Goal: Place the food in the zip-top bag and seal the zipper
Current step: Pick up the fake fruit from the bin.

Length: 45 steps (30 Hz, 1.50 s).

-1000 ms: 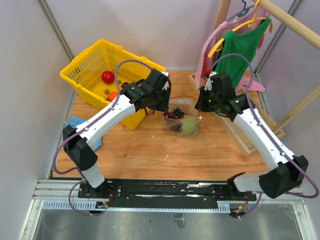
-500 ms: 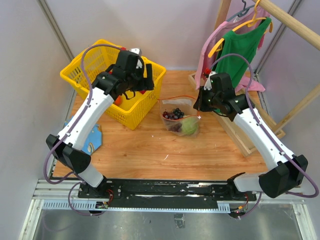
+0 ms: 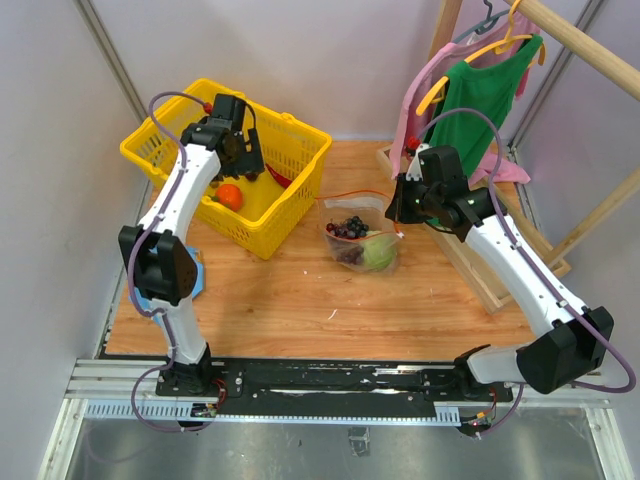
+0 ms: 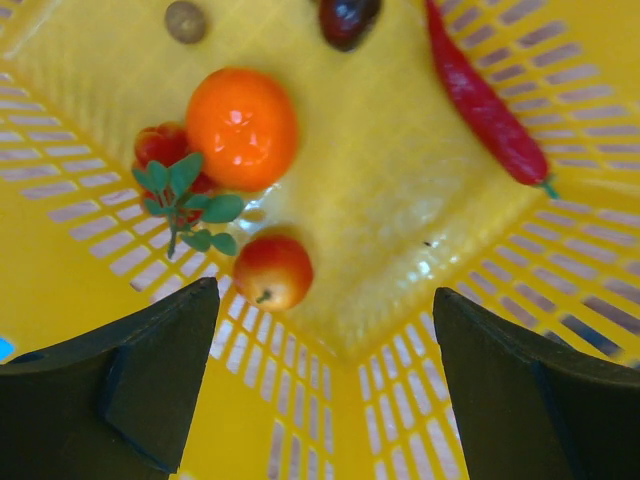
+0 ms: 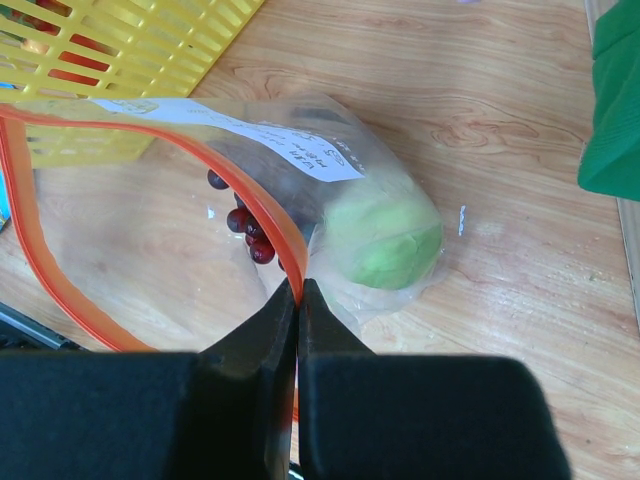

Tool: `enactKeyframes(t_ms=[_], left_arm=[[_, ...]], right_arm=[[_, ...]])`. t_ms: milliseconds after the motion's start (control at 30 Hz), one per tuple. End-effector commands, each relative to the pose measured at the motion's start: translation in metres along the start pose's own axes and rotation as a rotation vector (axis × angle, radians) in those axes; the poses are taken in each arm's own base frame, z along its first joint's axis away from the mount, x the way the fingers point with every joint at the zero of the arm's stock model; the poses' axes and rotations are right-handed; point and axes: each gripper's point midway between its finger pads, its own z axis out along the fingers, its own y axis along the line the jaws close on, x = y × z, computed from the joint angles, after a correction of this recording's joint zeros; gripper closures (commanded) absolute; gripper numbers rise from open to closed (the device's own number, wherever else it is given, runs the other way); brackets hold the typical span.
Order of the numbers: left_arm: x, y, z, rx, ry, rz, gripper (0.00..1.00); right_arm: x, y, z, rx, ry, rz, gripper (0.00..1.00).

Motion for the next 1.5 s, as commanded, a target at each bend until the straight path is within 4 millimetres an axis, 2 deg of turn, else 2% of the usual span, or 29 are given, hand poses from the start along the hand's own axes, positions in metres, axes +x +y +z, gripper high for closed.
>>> enactKeyframes(t_ms=[0, 233, 267, 300, 700, 833, 1000, 1167, 1267, 1333, 1467], left_arm=[[0.011, 0.027, 0.023, -0.093, 0.065, 0.006, 0.08], [0.048, 0.041, 0.073, -0.149, 0.199, 0.022, 0.07], [0.055, 0.041, 0.079, -0.152, 0.217, 0.024, 0.07], [0.072, 0.043, 0.091, -0.162, 0.262, 0.030, 0.06], [0.127, 0.046, 0.135, -0.163, 0.390, 0.034, 0.06], [0.139, 0.043, 0.138, -0.140, 0.421, 0.023, 0.09], [0.143, 0.039, 0.132, -0.113, 0.433, 0.010, 0.13], [0.150, 0.037, 0.131, -0.090, 0.454, 0.005, 0.23], [0.145, 0.033, 0.127, -0.071, 0.441, 0.001, 0.34], [0.135, 0.031, 0.121, -0.057, 0.416, -0.003, 0.43], [0.113, 0.026, 0.107, -0.033, 0.358, -0.008, 0.54]], right_arm=[[-0.003, -0.003, 0.002, -0.003, -0.013, -0.012, 0.99], [-0.005, -0.003, -0.002, -0.005, -0.025, -0.031, 0.98], [-0.006, -0.003, -0.002, -0.006, -0.025, -0.031, 0.98], [-0.006, -0.002, -0.001, -0.009, -0.023, -0.034, 0.98], [-0.005, -0.004, 0.004, -0.002, -0.017, -0.031, 0.97], [-0.006, -0.004, 0.004, -0.001, -0.018, -0.031, 0.97], [-0.008, -0.003, 0.005, -0.004, -0.018, -0.031, 0.97], [-0.008, -0.003, 0.006, -0.005, -0.016, -0.030, 0.97], [-0.008, -0.003, 0.006, -0.004, -0.018, -0.029, 0.97], [-0.008, -0.003, 0.006, -0.005, -0.018, -0.029, 0.97], [-0.009, -0.003, 0.006, -0.005, -0.019, -0.028, 0.97]])
